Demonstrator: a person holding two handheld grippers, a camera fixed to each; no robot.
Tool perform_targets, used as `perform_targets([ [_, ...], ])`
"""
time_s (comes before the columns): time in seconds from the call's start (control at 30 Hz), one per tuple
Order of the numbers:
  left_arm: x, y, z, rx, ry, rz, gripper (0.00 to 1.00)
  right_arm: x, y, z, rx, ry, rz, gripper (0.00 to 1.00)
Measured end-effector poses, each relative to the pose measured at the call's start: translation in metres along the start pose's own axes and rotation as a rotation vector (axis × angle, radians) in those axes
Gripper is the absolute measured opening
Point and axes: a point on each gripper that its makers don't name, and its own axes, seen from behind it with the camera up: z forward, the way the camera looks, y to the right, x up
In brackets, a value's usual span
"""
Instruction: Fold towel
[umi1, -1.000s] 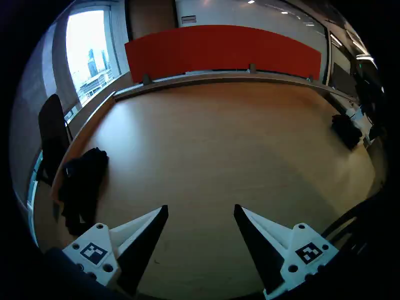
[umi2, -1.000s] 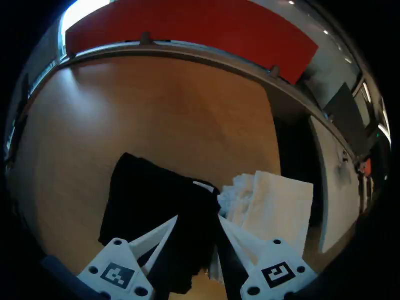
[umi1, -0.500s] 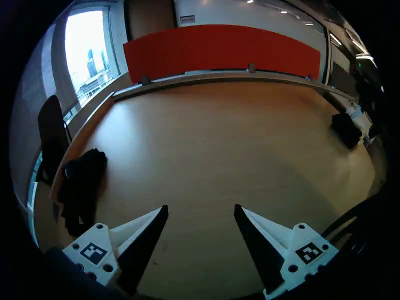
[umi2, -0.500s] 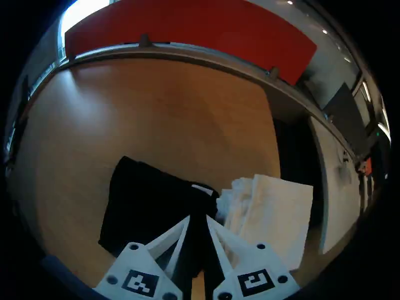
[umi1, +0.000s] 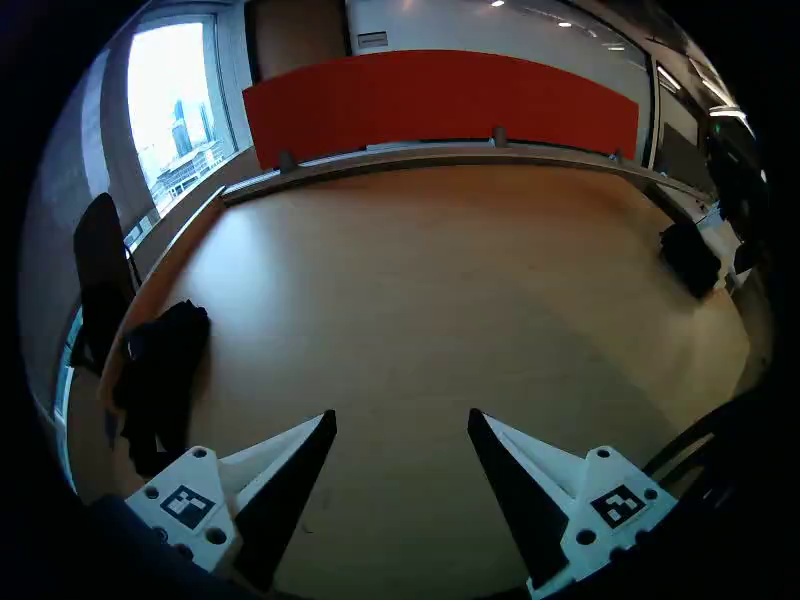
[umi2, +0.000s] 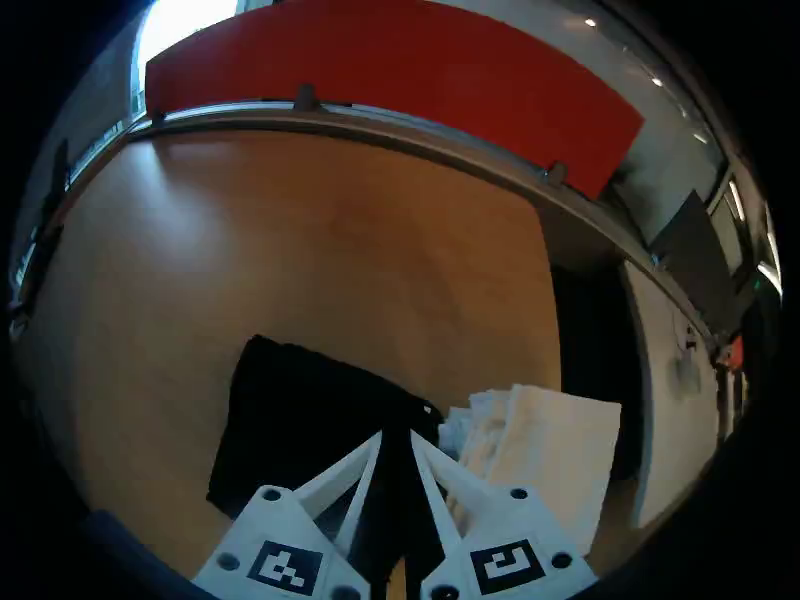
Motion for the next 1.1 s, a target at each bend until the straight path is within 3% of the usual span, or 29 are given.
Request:
perform_targets([
  [0.57, -0.0007, -0.0011, 0.0004, 0.000, -0.002, 0.000, 0.98, 0.0026, -0.0009, 0.0019, 0.003, 0.008, 0.001, 0.06],
  [0.63, -0.0010, -0.0011, 0.0008, 0.000, -0.003, 0.000, 0.98, 0.0013, 0.0001, 0.0023, -0.001, 0.005, 0.002, 0.15],
  [0.93, 0.0013, 0.0010, 0.0025, -0.003, -0.002, 0.002, 0.98, -0.0016, 0.0028, 0.0007, -0.029, 0.009, -0.021, 0.78],
  [1.03, 0.0021, 0.0016, 0.0029, -0.005, -0.001, 0.003, 0.98, -0.0003, 0.0003, 0.0004, -0.030, 0.017, -0.012, 0.93],
  [1.1, 0.0026, 0.0018, 0.0031, -0.007, 0.000, 0.003, 0.98, 0.0008, -0.0021, 0.0003, -0.027, 0.023, 0.000, 0.94],
])
